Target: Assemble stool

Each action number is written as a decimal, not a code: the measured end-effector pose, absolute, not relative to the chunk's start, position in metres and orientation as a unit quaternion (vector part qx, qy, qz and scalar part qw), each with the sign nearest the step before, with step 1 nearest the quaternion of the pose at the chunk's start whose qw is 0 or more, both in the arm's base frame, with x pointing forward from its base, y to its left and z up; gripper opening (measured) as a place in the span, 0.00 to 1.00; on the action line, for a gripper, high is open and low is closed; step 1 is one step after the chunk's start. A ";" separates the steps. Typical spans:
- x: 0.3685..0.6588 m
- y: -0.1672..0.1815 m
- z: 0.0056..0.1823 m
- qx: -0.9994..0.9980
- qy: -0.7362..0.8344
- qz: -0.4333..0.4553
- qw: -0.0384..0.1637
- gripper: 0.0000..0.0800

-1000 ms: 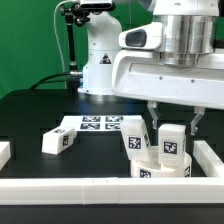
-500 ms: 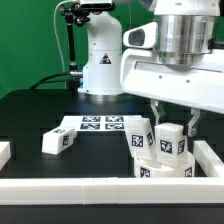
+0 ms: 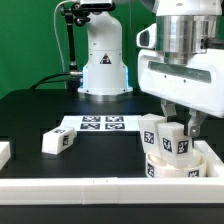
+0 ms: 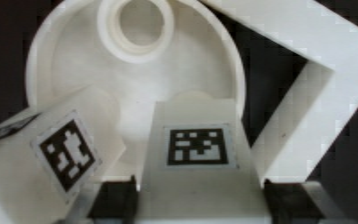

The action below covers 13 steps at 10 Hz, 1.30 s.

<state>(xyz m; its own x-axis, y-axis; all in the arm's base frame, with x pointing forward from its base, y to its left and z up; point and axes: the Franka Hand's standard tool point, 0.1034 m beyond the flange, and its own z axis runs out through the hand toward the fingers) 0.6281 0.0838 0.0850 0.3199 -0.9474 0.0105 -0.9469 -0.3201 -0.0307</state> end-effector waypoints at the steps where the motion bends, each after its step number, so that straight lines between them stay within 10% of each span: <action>1: 0.629 0.086 0.085 -0.784 0.620 -0.015 0.012 0.43; 11: 0.635 0.081 0.086 -0.555 0.830 0.012 0.051 0.43; 13: 0.635 0.081 0.086 -0.561 0.826 0.012 0.051 0.72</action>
Offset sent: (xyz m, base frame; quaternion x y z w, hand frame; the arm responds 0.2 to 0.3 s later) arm -0.0011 0.0093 -0.0039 -0.0177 -0.0020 0.2559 0.9665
